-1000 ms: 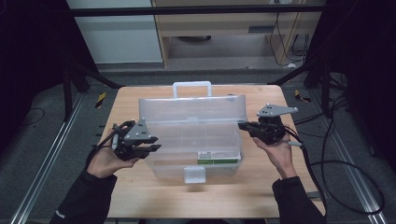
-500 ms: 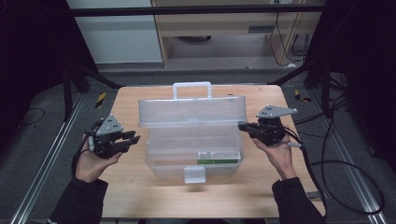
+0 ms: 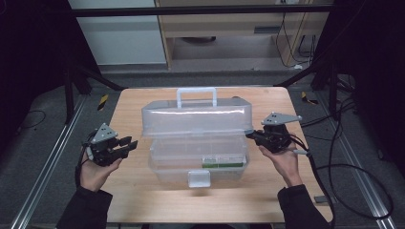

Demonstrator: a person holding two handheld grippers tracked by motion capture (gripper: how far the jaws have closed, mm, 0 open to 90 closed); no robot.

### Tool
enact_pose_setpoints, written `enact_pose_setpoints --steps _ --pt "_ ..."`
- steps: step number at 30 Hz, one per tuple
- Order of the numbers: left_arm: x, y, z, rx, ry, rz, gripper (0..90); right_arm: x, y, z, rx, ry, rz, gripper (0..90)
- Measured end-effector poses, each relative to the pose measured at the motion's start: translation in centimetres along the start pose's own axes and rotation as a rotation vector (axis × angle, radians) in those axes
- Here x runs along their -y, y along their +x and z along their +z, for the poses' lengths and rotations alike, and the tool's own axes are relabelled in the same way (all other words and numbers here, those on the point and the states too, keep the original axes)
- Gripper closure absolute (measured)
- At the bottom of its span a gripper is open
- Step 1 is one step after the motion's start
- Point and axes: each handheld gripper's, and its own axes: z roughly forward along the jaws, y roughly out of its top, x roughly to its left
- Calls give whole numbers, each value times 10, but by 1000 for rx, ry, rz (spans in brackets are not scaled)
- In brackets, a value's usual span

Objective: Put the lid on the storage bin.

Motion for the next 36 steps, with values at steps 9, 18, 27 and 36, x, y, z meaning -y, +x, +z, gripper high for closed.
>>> enact_pose_setpoints --steps 9,18,27,36 --pt "8 3 7 -34 4 -28 592 16 -3 0 14 23 11 900" --pt "15 4 14 -84 7 -39 557 27 0 -1 15 32 3 900" --pt "20 6 16 -96 8 -54 534 36 4 -1 22 55 -17 900" --pt "23 9 18 -104 15 -62 527 48 5 4 38 118 -33 900"
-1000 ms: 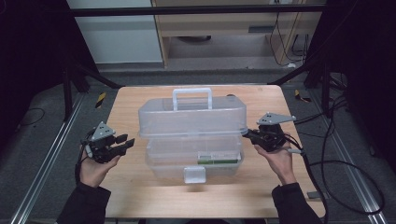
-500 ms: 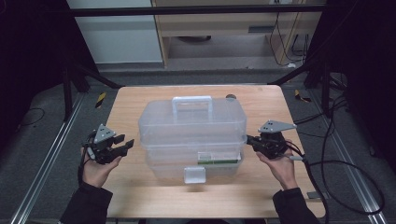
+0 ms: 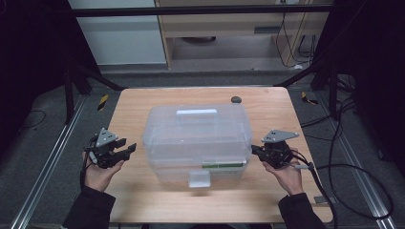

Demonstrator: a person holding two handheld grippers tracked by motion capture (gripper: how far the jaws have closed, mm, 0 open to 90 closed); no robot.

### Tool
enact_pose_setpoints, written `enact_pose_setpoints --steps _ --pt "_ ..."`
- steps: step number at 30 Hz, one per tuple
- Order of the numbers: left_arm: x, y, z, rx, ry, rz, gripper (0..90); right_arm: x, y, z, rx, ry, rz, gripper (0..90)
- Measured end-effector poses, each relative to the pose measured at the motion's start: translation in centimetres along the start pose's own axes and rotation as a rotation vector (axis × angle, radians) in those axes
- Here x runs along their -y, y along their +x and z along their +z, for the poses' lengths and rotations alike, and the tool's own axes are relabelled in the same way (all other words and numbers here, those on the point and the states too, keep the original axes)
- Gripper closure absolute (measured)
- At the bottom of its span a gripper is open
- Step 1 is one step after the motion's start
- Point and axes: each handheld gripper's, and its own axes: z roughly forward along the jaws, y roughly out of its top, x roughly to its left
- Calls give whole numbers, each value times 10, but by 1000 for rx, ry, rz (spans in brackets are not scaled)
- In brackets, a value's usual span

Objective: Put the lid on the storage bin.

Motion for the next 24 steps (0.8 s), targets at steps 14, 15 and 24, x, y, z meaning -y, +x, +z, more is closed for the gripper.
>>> enact_pose_setpoints --steps 14,15,24 --pt "9 7 8 -36 11 -22 495 26 -28 4 141 -23 73 735" --pt "10 7 9 -40 12 -26 488 30 -32 4 165 -27 75 685" --pt "22 18 21 -79 37 -53 430 54 -59 3 297 -39 160 315"
